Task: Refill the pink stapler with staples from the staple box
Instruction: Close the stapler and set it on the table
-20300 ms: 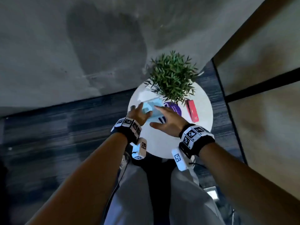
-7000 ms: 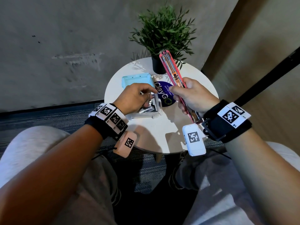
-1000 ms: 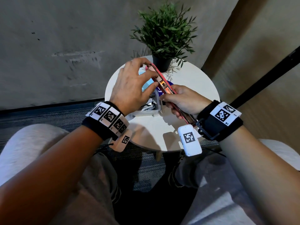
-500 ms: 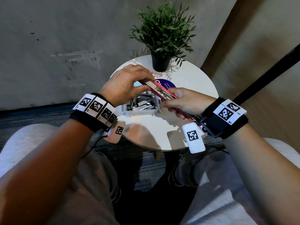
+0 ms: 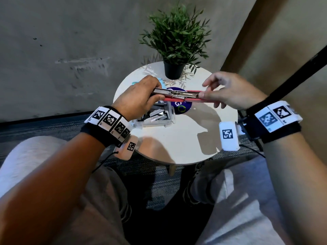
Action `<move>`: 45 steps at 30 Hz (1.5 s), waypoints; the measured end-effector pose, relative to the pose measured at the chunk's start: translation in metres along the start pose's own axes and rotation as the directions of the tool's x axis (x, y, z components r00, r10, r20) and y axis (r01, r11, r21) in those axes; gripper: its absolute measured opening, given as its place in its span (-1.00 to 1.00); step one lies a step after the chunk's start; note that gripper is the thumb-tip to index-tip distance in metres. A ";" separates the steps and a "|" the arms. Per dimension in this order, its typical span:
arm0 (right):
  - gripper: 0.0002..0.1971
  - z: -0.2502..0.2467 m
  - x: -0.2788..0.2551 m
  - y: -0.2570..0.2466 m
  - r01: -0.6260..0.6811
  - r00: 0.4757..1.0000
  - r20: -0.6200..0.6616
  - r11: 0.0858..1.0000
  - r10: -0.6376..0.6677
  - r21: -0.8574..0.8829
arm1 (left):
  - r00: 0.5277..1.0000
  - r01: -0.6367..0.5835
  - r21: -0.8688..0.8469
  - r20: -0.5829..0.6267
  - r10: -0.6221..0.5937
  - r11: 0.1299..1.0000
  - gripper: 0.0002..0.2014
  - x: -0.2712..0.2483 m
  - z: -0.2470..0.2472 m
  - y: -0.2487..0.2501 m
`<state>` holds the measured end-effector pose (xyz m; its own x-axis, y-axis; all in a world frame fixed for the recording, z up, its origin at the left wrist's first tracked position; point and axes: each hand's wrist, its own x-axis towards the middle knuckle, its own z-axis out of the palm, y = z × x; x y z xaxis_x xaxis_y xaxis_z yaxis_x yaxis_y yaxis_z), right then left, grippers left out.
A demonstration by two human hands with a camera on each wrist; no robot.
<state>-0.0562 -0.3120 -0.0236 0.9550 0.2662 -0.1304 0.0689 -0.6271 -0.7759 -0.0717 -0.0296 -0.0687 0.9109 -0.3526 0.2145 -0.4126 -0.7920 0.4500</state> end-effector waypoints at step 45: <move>-0.45 0.049 -0.007 -0.031 -0.322 0.920 0.388 0.670 0.055 0.669 | 0.977 0.116 -0.760 -0.029 -0.212 0.640 -0.62 -0.001 0.009 0.037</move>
<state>-0.0792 -0.2588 -0.0285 0.7703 0.4946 -0.4025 -0.4546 -0.0167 -0.8905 -0.0880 -0.0630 -0.0596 0.9769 -0.1622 0.1393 -0.1666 -0.1689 0.9715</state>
